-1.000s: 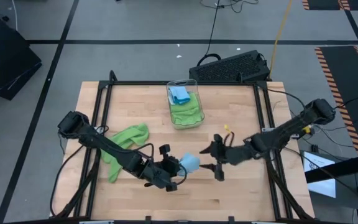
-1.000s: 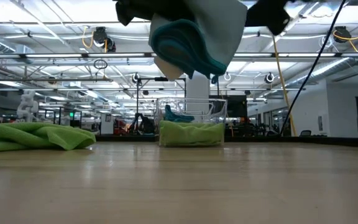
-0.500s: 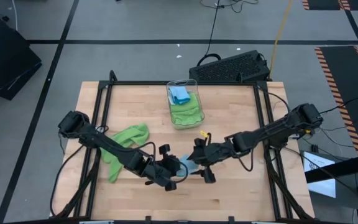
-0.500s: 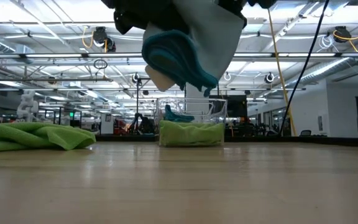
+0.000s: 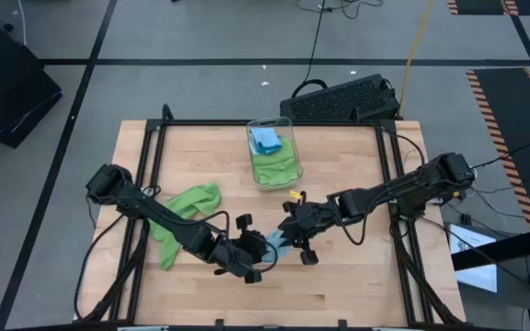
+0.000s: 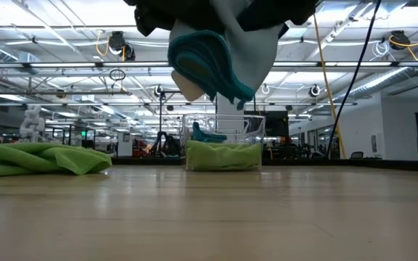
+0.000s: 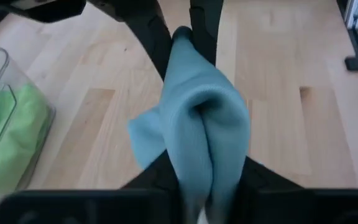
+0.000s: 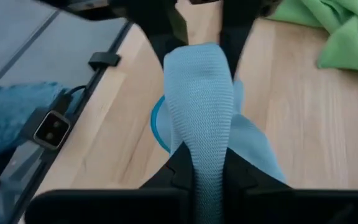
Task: Fold microfiber towels
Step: Put the blue towel into the transparent bin
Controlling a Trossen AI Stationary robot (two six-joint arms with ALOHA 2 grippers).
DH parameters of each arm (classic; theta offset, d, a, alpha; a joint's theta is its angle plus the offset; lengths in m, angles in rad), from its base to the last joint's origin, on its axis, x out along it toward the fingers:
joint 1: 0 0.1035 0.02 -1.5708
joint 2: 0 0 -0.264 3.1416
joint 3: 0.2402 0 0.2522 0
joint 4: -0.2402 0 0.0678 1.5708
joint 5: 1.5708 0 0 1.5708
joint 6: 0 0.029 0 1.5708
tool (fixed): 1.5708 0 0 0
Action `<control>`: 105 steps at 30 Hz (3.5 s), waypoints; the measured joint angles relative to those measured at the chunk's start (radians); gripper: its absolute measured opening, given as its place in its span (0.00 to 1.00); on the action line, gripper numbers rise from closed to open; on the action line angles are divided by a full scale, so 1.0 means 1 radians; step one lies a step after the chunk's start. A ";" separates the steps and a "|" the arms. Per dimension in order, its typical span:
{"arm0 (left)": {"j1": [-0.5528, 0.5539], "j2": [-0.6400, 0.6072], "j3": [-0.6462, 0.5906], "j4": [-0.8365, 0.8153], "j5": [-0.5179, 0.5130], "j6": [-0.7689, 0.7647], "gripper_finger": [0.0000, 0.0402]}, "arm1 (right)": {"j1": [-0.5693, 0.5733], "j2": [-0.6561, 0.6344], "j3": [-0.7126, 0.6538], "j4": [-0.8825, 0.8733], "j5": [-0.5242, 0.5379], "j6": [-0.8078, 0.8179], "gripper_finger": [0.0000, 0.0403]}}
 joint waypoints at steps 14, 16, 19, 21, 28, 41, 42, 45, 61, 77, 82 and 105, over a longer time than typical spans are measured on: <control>-0.018 -0.002 -0.037 -0.337 -0.063 -0.267 0.80 | -0.334 -0.134 0.029 -0.201 -0.014 -0.137 0.06; -0.019 -0.004 -0.037 -0.388 -0.065 -0.304 0.81 | -0.394 -0.121 0.067 -0.253 -0.013 -0.178 0.06; -0.021 -0.010 -0.037 -0.439 -0.090 -0.326 0.79 | -0.475 -0.097 0.114 -0.284 -0.007 -0.250 0.07; -0.019 -0.010 -0.037 -0.455 -0.121 -0.326 0.76 | -0.525 -0.081 0.137 -0.280 -0.010 -0.310 0.07; -0.013 -0.051 -0.037 -0.502 -0.187 -0.321 0.62 | -0.657 -0.025 0.148 -0.273 -0.014 -0.507 0.07; -0.012 -0.121 -0.037 -0.452 -0.299 -0.228 0.42 | -0.721 0.164 0.190 -0.317 -0.257 -0.646 0.07; -0.008 -0.121 -0.037 -0.451 -0.299 -0.222 0.41 | -0.721 0.182 0.213 -0.358 -0.281 -0.649 0.07; 0.000 -0.121 -0.037 -0.449 -0.299 -0.219 0.39 | -0.718 0.222 0.280 -0.466 -0.315 -0.669 0.07; 0.006 -0.121 -0.037 -0.450 -0.298 -0.189 0.37 | -0.807 0.376 0.629 -0.729 -0.561 -0.673 0.06; -0.007 -0.120 -0.037 -0.462 -0.298 -0.192 0.37 | -0.824 0.685 0.949 -1.249 -0.562 -0.841 0.07; -0.007 -0.120 -0.037 -0.463 -0.298 -0.188 0.37 | -0.814 0.696 0.945 -1.222 -0.528 -0.823 0.07; -0.007 -0.120 -0.037 -0.463 -0.296 -0.192 0.37 | -0.776 0.599 0.940 -1.017 -0.164 -0.779 0.53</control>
